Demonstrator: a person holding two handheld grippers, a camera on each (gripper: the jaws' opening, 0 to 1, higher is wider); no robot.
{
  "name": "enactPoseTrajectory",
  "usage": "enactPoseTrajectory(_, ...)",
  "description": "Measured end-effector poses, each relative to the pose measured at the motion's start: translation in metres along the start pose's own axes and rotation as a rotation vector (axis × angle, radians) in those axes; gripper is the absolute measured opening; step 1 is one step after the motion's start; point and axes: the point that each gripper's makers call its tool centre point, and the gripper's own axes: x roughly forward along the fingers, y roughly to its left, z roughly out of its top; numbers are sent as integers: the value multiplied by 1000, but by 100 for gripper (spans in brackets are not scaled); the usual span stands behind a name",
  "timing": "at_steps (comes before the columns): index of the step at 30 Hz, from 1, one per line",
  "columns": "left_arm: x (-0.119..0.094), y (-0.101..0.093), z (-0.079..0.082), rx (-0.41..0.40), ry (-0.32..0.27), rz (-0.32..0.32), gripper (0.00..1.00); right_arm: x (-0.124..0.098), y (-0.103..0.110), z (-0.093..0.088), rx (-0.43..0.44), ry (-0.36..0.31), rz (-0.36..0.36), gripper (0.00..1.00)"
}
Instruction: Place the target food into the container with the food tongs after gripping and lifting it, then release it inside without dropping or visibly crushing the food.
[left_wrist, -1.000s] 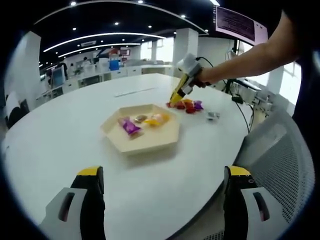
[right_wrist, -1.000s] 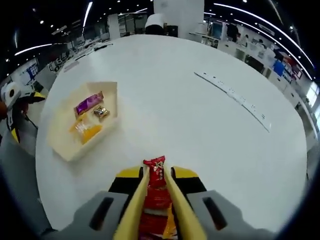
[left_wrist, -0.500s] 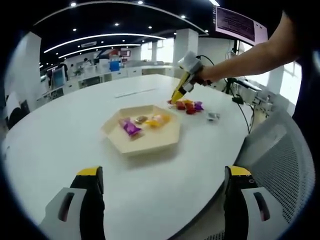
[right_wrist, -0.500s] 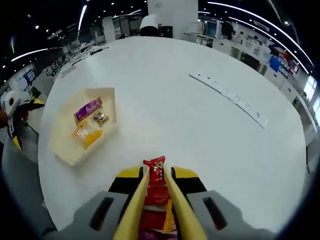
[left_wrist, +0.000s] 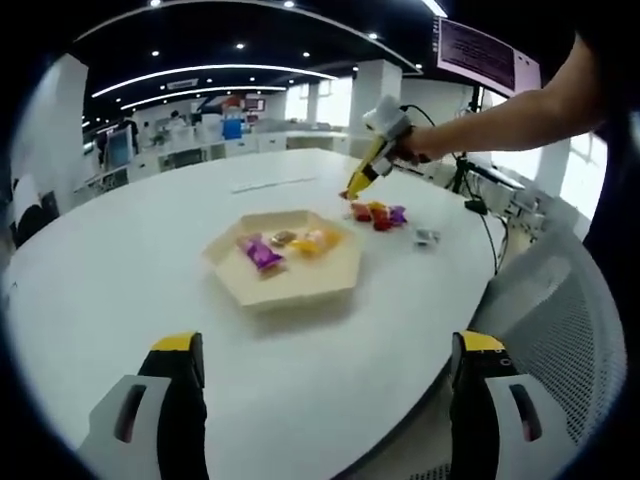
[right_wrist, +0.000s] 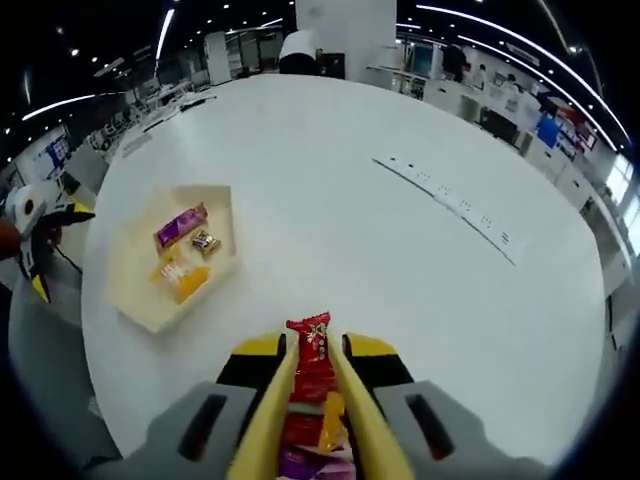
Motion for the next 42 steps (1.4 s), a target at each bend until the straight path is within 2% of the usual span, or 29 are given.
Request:
enactPoseTrajectory(11, -1, 1, 1, 3, -7, 2, 100, -20, -14, 12, 17, -18, -41, 21)
enactPoseTrajectory(20, -1, 1, 2, 15, -17, 2, 100, -28, -17, 20, 27, -31, -53, 21)
enactPoseTrajectory(42, -2, 1, 3, 17, -19, 8, 99, -33, -3, 34, 20, -48, -37, 21)
